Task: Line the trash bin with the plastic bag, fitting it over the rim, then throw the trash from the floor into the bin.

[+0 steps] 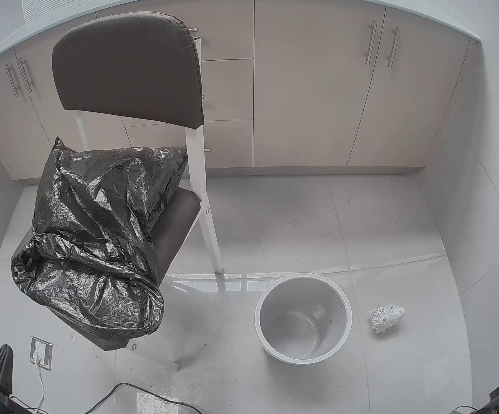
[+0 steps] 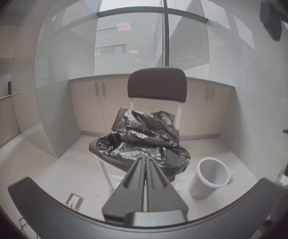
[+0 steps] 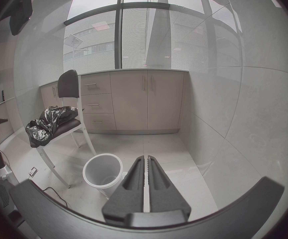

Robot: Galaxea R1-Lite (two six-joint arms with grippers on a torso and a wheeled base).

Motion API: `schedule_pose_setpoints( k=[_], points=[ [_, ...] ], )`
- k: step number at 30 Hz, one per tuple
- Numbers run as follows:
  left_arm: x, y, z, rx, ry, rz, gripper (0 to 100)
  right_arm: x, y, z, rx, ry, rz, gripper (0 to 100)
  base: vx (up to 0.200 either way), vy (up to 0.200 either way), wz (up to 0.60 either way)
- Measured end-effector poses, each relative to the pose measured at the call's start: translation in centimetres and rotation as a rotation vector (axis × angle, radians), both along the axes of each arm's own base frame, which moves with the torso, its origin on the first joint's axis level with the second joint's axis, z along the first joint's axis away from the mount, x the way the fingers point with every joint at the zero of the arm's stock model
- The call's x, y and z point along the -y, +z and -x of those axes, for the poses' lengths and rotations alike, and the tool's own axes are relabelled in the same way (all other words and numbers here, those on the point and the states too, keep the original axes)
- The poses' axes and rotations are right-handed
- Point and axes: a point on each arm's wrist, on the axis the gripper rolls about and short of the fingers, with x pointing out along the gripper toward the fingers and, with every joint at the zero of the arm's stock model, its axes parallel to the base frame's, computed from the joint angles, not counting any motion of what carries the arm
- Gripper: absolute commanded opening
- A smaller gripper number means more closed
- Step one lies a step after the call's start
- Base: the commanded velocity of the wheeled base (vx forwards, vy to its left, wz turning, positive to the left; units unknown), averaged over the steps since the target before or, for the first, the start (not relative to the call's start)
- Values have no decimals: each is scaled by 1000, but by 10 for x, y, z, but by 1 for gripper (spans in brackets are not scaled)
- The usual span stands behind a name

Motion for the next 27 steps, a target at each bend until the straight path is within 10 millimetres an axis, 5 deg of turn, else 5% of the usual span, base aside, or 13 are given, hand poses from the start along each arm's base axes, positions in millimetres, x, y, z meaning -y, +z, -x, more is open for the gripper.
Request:
schedule_pose_setpoints(
  k=[13, 27],
  points=[
    [-1, 111, 1, 79, -32, 83, 0, 0, 0, 0, 2, 2, 4, 0, 0, 0, 0],
    [2, 87, -43, -148, -92, 115, 0, 0, 8, 1, 38, 14, -70, 0, 0, 0, 0]
  ],
)
